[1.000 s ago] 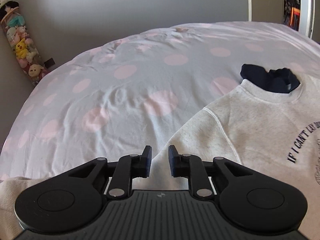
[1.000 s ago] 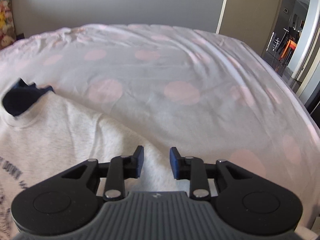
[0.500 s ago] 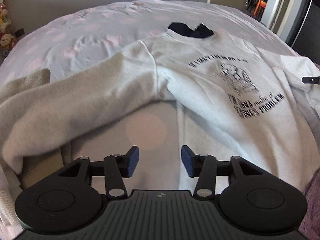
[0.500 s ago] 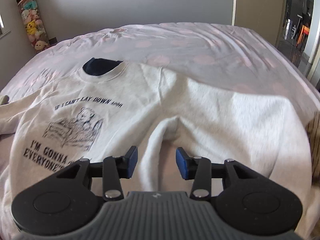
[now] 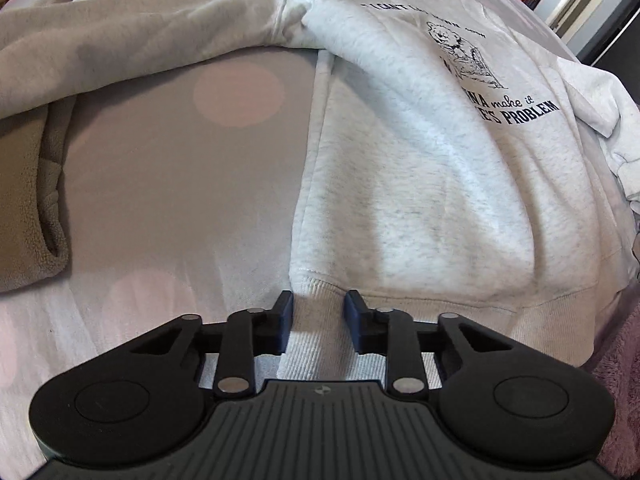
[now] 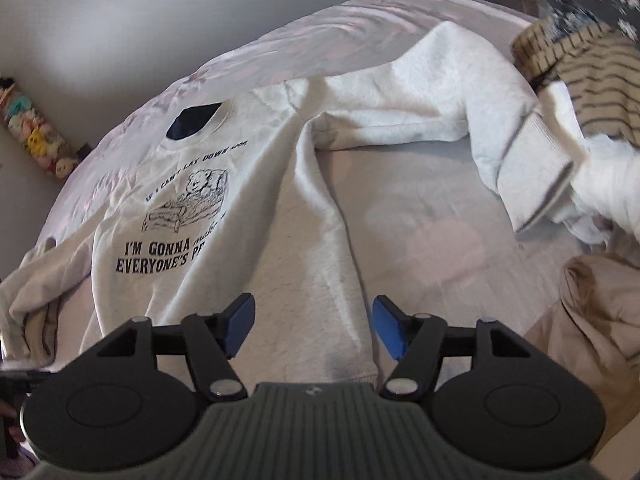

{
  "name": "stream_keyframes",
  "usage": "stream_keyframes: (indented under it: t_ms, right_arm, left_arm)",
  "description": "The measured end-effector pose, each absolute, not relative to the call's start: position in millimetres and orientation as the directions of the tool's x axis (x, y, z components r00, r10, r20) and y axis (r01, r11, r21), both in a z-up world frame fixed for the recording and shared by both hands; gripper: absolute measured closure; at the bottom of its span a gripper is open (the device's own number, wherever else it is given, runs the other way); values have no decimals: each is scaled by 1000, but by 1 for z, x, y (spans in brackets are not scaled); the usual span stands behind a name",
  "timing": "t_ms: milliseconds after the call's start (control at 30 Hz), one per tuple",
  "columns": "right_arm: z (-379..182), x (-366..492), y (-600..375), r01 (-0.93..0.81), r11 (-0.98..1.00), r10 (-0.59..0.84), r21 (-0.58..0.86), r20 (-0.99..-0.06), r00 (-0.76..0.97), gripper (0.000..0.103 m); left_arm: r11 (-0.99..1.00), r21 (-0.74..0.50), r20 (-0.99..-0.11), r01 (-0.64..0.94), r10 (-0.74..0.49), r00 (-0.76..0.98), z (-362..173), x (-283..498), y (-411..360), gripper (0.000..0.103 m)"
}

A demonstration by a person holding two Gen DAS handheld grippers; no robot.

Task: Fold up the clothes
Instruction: 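Grasp the sweatshirt hem with the left tool while the right tool pinches the sleeve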

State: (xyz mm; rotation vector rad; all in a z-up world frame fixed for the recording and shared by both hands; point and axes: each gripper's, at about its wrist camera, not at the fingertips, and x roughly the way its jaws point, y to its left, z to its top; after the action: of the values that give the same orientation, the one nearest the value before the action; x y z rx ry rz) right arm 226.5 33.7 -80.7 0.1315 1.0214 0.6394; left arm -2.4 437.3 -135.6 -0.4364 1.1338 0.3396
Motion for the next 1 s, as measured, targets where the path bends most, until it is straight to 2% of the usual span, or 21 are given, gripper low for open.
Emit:
stream_keyframes:
  t_ms: [33,100,233,300,367,667,833,867,900,967,1000]
  right_arm:
    - [-84,231,32,-405,822,545,401,-760,353,35]
    - [-91,240,31,-353,843,517,405,-790,330,37]
    - [-96,254,26,-296,856,504,424,-812,295,39]
    - [-99,258,25,-292,859,496,421,-825,272,40]
    - [-108,264,29,-273,869,473,413,-855,212,45]
    - [-149,281,59,-258,918,304,301,-952,-30,47]
    - [-145,273,67,-317,903,301,290,-954,-13,44]
    - [-144,271,68,-330,899,304,289,-953,-6,51]
    - [-142,268,70,-342,894,308,289,-951,0,73]
    - [-139,264,72,-367,885,315,288,-949,14,90]
    - [-138,262,73,-379,880,318,287,-948,20,92]
  left_arm:
    - [872,-148,-919,-466,53,391,-131,-3,433,94]
    - [876,-147,-909,-459,63,412,-119,-6,428,98]
    - [837,-248,-875,-488,24,484,-86,-24,424,99]
    - [830,-241,-876,-503,37,482,-72,-35,419,100]
    - [814,-237,-885,-530,44,464,-65,-46,417,100]
    - [731,-266,-901,-628,42,431,-76,-75,422,100]
    - [734,-248,-903,-632,62,426,-78,-78,418,100]
    - [731,-249,-903,-635,61,425,-79,-78,419,100]
    - [725,-253,-904,-641,59,424,-81,-78,420,100]
    - [709,-270,-902,-651,51,429,-83,-80,423,100]
    - [702,-280,-899,-654,47,435,-84,-80,425,100]
